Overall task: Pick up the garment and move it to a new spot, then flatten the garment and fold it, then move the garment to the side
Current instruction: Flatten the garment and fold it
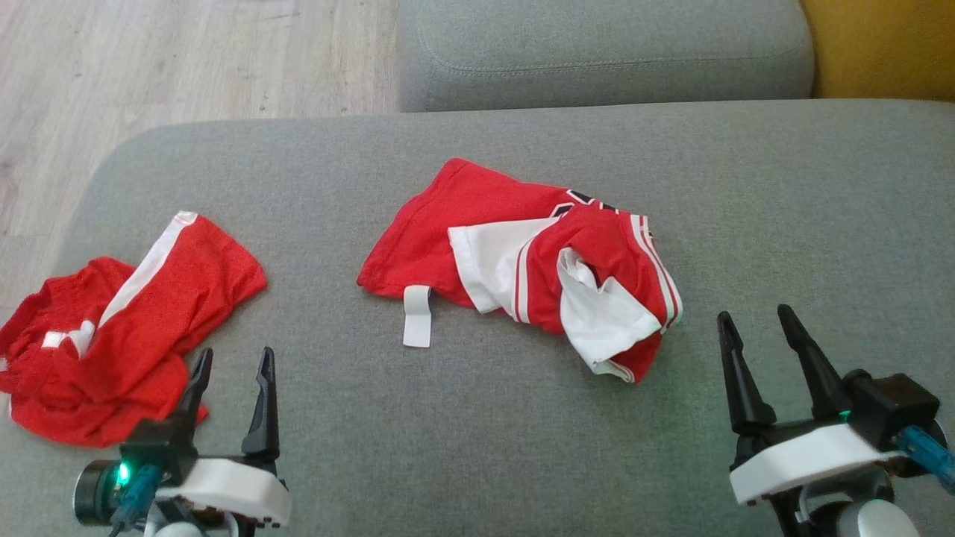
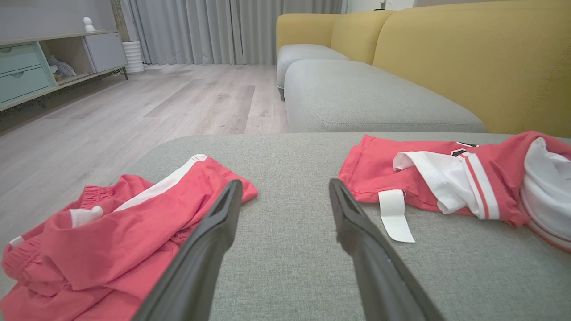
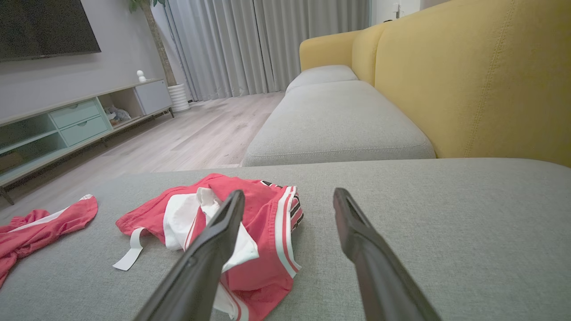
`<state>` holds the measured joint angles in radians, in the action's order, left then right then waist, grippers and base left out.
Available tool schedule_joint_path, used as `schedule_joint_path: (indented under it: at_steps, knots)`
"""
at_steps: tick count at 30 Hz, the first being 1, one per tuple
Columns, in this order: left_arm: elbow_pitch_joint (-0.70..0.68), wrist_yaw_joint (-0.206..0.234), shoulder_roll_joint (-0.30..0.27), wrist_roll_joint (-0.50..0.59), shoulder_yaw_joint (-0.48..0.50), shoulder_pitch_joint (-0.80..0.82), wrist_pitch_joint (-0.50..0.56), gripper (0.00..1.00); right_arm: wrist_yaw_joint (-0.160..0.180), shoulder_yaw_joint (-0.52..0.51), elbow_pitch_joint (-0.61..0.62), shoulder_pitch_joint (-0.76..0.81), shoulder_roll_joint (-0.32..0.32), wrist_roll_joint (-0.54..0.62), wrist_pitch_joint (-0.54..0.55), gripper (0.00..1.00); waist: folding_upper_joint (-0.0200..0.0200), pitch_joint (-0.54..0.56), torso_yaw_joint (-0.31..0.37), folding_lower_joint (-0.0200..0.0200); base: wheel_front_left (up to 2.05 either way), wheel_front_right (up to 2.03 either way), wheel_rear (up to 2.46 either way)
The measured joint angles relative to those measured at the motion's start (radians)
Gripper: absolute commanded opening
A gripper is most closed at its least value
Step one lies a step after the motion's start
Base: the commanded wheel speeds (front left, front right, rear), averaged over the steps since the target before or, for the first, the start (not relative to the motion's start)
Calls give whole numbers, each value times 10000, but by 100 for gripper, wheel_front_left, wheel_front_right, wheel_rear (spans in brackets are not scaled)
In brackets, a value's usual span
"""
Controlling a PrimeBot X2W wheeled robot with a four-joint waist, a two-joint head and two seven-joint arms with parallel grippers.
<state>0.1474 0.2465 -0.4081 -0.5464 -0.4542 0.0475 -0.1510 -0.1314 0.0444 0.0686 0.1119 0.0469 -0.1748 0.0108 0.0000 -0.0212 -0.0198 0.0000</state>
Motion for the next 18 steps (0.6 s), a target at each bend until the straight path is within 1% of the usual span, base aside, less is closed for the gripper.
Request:
schedule_joint_path:
  at_steps: [4, 7, 11, 13, 18]
  knots:
    - [-4, 0, -21, 0, -13, 5, 0, 100, 0, 104, -42, -2, 0, 0, 211, 100, 0, -49, -21, 0, 0, 0, 0]
    - [-36, 0, -23, 2, -36, 52, 0, 100, 0, 583, -343, -18, 6, -10, 539, 100, 0, -177, -56, 0, 0, 0, 0]
    - [-58, 0, -15, 10, -150, 314, 2, 100, 0, 1697, -1135, -125, 10, -217, 930, 100, 0, -421, -184, 0, 0, 0, 0]
    - [-40, 0, 38, 6, -155, 459, -15, 100, 0, 2086, -1615, -315, 13, -366, 997, 100, 0, -555, -274, 1, 0, 0, 0]
    - [203, -69, 127, 6, -199, 781, -186, 100, 0, 2531, -2700, -1179, 17, -548, 763, 100, 0, -860, -526, 2, 0, 0, 0]
